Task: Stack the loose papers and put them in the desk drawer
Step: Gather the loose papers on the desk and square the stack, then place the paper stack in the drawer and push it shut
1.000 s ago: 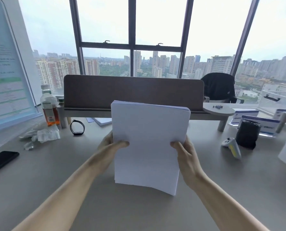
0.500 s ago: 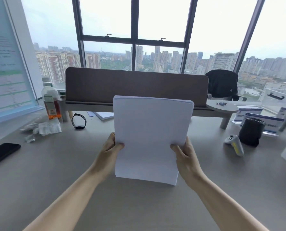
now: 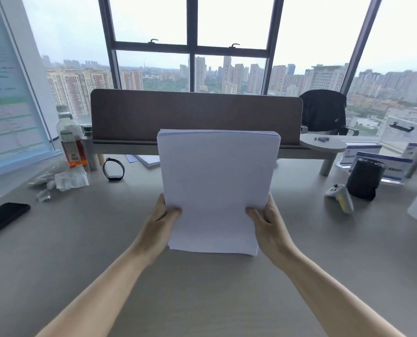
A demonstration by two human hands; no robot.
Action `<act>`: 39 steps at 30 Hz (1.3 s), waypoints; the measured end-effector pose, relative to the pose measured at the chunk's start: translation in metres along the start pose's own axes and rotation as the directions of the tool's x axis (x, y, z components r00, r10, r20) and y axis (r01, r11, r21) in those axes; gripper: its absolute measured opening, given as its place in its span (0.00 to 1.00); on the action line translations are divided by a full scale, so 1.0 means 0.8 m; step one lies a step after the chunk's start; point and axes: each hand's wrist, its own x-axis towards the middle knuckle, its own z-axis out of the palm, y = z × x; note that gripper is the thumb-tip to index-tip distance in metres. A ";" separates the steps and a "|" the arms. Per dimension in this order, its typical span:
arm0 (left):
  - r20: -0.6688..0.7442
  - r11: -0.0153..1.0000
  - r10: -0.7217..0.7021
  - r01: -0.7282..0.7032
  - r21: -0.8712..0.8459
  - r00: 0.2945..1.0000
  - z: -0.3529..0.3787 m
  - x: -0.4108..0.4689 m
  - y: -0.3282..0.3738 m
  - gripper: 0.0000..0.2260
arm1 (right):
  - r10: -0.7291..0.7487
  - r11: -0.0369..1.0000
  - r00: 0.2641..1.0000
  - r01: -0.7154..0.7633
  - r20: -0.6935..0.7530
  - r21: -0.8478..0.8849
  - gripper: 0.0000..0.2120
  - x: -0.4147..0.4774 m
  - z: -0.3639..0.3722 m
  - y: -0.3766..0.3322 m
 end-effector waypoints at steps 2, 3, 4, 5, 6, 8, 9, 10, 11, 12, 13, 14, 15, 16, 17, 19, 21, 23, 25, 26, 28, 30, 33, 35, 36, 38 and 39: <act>-0.002 1.000 -0.015 0.015 0.012 1.000 0.001 -0.004 -0.003 0.21 | 0.018 1.000 1.000 -0.018 0.019 -0.021 0.19 -0.003 -0.002 0.003; -0.003 1.000 -0.015 0.015 0.025 1.000 0.002 -0.006 -0.004 0.21 | 0.028 0.999 0.999 -0.027 0.032 -0.036 0.18 -0.005 -0.003 0.004; -0.003 0.999 -0.007 0.007 0.039 1.000 0.002 -0.007 -0.004 0.21 | 0.029 0.998 0.999 -0.027 0.041 -0.054 0.18 -0.006 -0.003 0.004; -0.002 0.998 0.003 -0.003 0.058 1.000 0.002 -0.006 -0.005 0.21 | 0.023 0.997 0.999 -0.020 0.046 -0.075 0.18 -0.007 -0.005 0.004; 0.004 0.997 0.017 -0.017 0.077 1.000 0.004 -0.006 -0.005 0.21 | 0.015 0.996 0.999 -0.011 0.046 -0.091 0.17 -0.008 -0.008 0.003; 0.023 0.992 0.065 -0.068 0.107 0.998 0.011 -0.007 0.000 0.21 | 0.002 0.995 0.999 0.002 0.035 -0.097 0.16 -0.012 -0.016 -0.002; 0.034 0.989 0.097 -0.100 0.112 0.995 0.018 -0.007 0.004 0.20 | -0.003 0.996 1.000 0.005 0.023 -0.091 0.16 -0.014 -0.023 -0.006; 0.041 0.985 0.127 -0.131 0.110 0.991 0.026 -0.007 0.009 0.20 | -0.007 0.997 1.000 0.008 0.010 -0.079 0.16 -0.015 -0.032 -0.011; 0.050 0.982 0.152 -0.156 0.105 0.987 0.037 -0.008 0.018 0.20 | -0.013 0.998 1.000 0.013 -0.005 -0.061 0.16 -0.017 -0.043 -0.019; 0.064 0.980 0.172 -0.177 0.088 0.983 0.049 -0.007 0.028 0.20 | -0.023 0.998 1.000 0.022 -0.021 -0.053 0.17 -0.019 -0.055 -0.029; 0.075 0.979 0.187 -0.192 0.066 0.980 0.061 -0.007 0.038 0.20 | -0.033 0.998 0.999 0.031 -0.029 -0.055 0.17 -0.021 -0.071 -0.039; 0.093 0.978 0.201 -0.205 0.033 0.975 0.075 -0.007 0.047 0.19 | -0.042 0.997 0.999 0.039 -0.034 -0.064 0.16 -0.024 -0.089 -0.049; 0.112 0.977 0.211 -0.212 -0.002 0.971 0.090 -0.007 0.056 0.19 | -0.046 0.997 0.998 0.043 -0.040 -0.067 0.16 -0.026 -0.109 -0.058; 0.133 0.976 0.217 -0.214 -0.039 0.967 0.107 -0.007 0.064 0.18 | -0.048 0.996 0.997 0.044 -0.055 -0.072 0.16 -0.031 -0.130 -0.066; 0.153 0.976 0.213 -0.204 -0.073 0.965 0.124 -0.006 0.071 0.17 | -0.048 0.996 0.996 0.043 -0.075 -0.076 0.17 -0.037 -0.152 -0.071; 0.193 0.980 0.168 -0.141 -0.143 0.967 0.165 -0.010 0.082 0.15 | -0.020 0.997 0.992 0.011 -0.123 -0.071 0.17 -0.054 -0.193 -0.075; 0.234 0.980 0.103 -0.059 -0.190 0.967 0.211 -0.019 0.088 0.14 | 0.056 0.998 0.981 -0.063 -0.183 -0.030 0.18 -0.081 -0.235 -0.074; 0.280 0.967 0.034 0.040 -0.252 0.959 0.257 -0.032 0.089 0.13 | 0.142 0.990 0.962 -0.138 -0.232 0.036 0.19 -0.118 -0.279 -0.069; 0.332 0.930 -0.035 0.152 -0.334 0.943 0.301 -0.050 0.087 0.13 | 0.230 0.973 0.936 -0.211 -0.266 0.096 0.23 -0.172 -0.319 -0.068; 0.356 0.904 -0.053 0.197 -0.380 0.933 0.322 -0.058 0.087 0.13 | 0.265 0.963 0.918 -0.237 -0.294 0.127 0.29 -0.204 -0.336 -0.067; 0.420 0.850 -0.079 0.281 -0.446 0.904 0.363 -0.081 0.090 0.13 | 0.273 0.946 0.890 -0.179 -0.366 0.272 0.40 -0.270 -0.361 -0.063; 0.463 0.806 -0.145 0.376 -0.457 0.874 0.408 -0.103 0.092 0.14 | 0.250 0.896 0.872 -0.045 -0.420 0.441 0.42 -0.322 -0.361 -0.057; 0.503 0.731 -0.283 0.524 -0.438 0.816 0.488 -0.157 0.093 0.16 | 0.223 0.882 0.797 0.081 -0.561 0.465 0.42 -0.358 -0.344 -0.047; 0.519 0.712 -0.333 0.571 -0.410 0.787 0.523 -0.192 0.092 0.14 | 0.262 0.897 0.673 0.094 -0.692 0.431 0.26 -0.355 -0.325 -0.045; 0.531 0.716 -0.356 0.590 -0.374 0.769 0.544 -0.213 0.089 0.12 | 0.292 0.913 0.558 0.078 -0.777 0.400 0.17 -0.358 -0.328 -0.044; 0.548 0.742 -0.383 0.601 -0.298 0.744 0.578 -0.255 0.077 0.09 | 0.332 0.931 0.303 0.046 -0.894 0.361 0.08 -0.375 -0.349 -0.030; 0.549 0.758 -0.392 0.597 -0.262 0.738 0.591 -0.274 0.071 0.09 | 0.340 0.934 0.233 0.032 -0.911 0.357 0.07 -0.389 -0.361 -0.024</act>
